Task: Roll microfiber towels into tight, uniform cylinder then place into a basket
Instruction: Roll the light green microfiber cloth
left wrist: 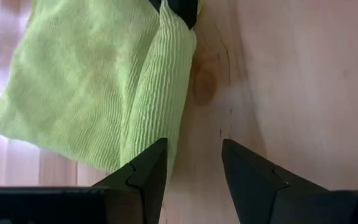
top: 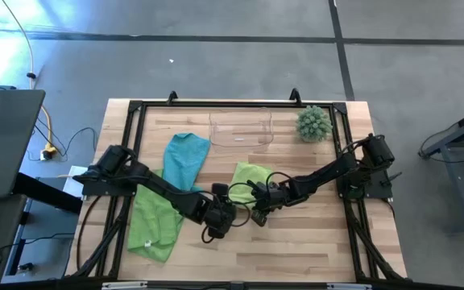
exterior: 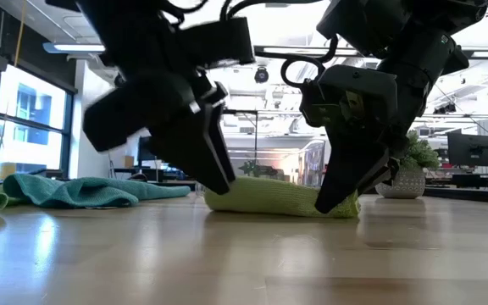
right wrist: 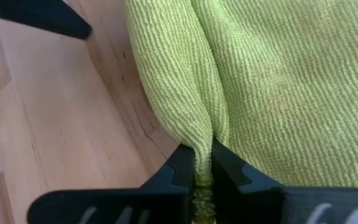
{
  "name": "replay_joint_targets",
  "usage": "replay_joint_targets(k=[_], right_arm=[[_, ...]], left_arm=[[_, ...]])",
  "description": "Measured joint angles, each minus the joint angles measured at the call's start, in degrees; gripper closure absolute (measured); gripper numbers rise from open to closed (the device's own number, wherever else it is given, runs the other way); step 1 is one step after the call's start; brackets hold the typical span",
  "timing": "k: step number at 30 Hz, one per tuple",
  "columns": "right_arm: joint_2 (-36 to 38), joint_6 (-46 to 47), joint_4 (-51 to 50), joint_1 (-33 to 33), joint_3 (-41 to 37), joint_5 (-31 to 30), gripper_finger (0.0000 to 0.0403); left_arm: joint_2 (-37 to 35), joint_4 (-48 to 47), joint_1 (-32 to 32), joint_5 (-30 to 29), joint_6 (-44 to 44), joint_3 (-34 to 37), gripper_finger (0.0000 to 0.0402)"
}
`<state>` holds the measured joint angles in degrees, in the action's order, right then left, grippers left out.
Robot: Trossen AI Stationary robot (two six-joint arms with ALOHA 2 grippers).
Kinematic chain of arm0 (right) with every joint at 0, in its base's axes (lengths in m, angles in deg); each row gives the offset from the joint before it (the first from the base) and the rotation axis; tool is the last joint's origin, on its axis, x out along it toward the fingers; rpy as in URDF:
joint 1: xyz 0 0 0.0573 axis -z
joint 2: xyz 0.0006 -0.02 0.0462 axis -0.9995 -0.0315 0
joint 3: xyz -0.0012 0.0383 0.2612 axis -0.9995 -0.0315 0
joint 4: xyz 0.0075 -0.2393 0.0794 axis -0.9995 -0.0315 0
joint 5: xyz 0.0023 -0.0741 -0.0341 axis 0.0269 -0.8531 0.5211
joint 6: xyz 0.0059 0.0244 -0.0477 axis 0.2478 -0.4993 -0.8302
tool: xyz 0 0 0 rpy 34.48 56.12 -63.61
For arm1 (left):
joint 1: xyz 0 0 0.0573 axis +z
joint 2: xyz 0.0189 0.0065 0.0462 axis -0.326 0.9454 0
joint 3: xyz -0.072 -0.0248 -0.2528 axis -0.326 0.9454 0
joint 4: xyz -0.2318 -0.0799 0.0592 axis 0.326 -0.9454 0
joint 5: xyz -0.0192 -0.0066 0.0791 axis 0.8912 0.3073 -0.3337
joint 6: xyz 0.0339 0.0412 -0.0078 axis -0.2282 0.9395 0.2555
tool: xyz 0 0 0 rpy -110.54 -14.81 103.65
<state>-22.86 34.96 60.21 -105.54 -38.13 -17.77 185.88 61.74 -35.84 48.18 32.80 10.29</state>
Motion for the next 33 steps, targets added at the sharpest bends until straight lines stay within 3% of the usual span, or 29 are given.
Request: replay_joint_targets(k=[33], right_arm=[[0.0,0.4,0.9,0.0,-0.2,0.2,0.0391]], left_arm=[[2.1,7.2,3.9,-1.9,11.2,0.0,0.0257]])
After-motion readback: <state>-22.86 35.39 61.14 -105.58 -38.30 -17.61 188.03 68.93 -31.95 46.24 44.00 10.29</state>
